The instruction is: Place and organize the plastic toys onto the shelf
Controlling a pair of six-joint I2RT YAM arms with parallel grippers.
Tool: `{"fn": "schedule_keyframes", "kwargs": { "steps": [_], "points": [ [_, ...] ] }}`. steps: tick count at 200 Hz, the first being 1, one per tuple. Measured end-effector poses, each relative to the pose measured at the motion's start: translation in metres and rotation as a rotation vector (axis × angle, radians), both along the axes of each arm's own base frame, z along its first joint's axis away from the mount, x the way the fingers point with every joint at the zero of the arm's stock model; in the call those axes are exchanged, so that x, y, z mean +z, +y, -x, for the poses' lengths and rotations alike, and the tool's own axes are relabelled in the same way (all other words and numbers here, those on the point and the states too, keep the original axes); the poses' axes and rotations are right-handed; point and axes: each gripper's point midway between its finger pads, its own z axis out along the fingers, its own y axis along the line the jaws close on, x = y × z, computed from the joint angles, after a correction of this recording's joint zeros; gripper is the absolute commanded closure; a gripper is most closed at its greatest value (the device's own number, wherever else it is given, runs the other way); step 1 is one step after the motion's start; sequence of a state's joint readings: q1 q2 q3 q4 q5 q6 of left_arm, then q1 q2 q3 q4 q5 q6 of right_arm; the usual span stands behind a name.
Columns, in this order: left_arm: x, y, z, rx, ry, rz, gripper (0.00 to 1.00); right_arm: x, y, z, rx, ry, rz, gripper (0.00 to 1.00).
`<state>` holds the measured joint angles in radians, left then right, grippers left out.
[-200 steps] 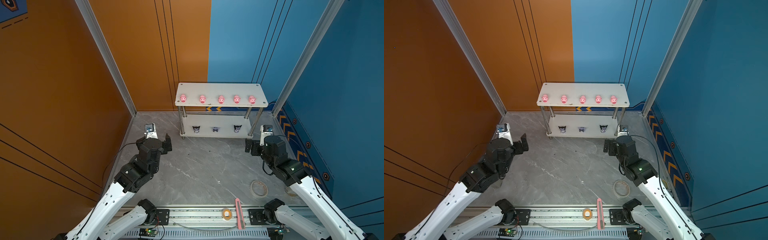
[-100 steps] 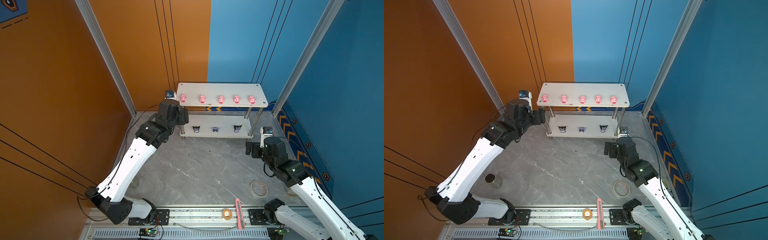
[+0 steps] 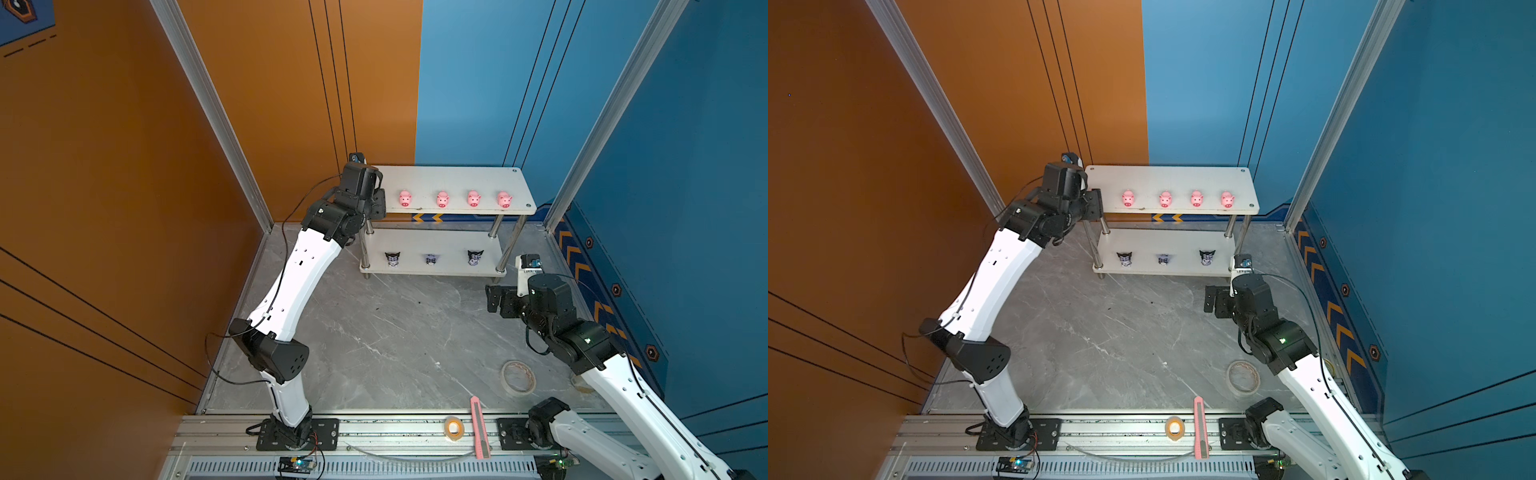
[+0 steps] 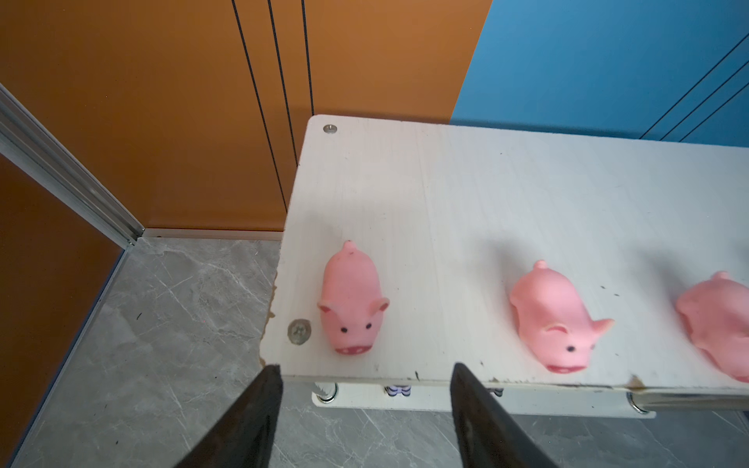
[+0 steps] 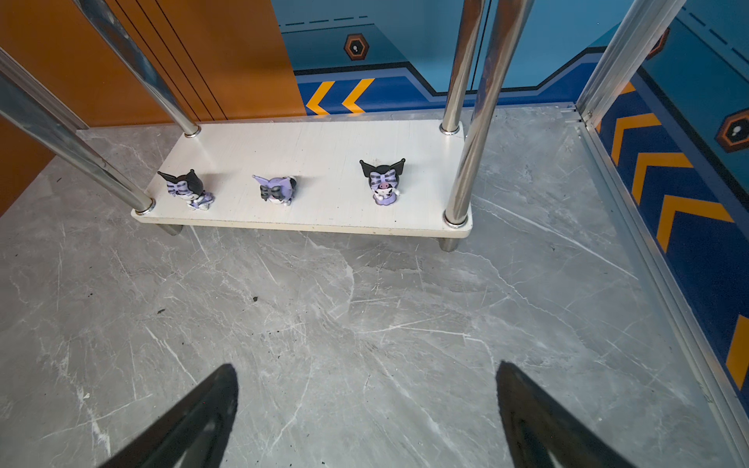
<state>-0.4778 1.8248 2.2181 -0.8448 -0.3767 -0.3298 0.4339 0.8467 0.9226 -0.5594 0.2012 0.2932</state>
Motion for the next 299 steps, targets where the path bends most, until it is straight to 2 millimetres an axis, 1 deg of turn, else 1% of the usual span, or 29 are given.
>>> {"fn": "schedule_keyframes", "kwargs": {
  "steps": [35, 103, 133, 164, 224, 268, 299],
  "points": [
    [-0.021, 0.0, -0.012, 0.012, 0.05, -0.027, 0.39, 0.001, 0.001, 0.0, 0.008, 0.0, -0.011, 0.0],
    [-0.012, 0.005, -0.013, 0.023, 0.036, -0.02, 0.48, 0.001, 0.002, 0.0, 0.018, 0.003, -0.025, 0.0],
    [-0.016, 0.004, -0.015, 0.023, 0.043, -0.024, 0.49, 0.001, 0.002, 0.0, 0.022, 0.005, -0.029, 0.0],
    [-0.021, 0.002, -0.021, 0.023, 0.049, -0.028, 0.51, 0.001, 0.003, 0.001, 0.029, 0.007, -0.034, 0.0],
    [-0.02, 0.0, -0.027, 0.021, 0.041, -0.034, 0.55, -0.001, 0.003, -0.001, 0.028, 0.013, -0.039, 0.0],
    [-0.021, -0.001, -0.03, 0.022, 0.039, -0.044, 0.6, -0.004, 0.005, -0.004, 0.037, 0.026, -0.048, 0.0],
    [-0.021, 0.0, -0.03, 0.024, 0.039, -0.045, 0.63, -0.004, 0.001, -0.005, 0.022, 0.026, -0.052, 0.0]
  ]
}}
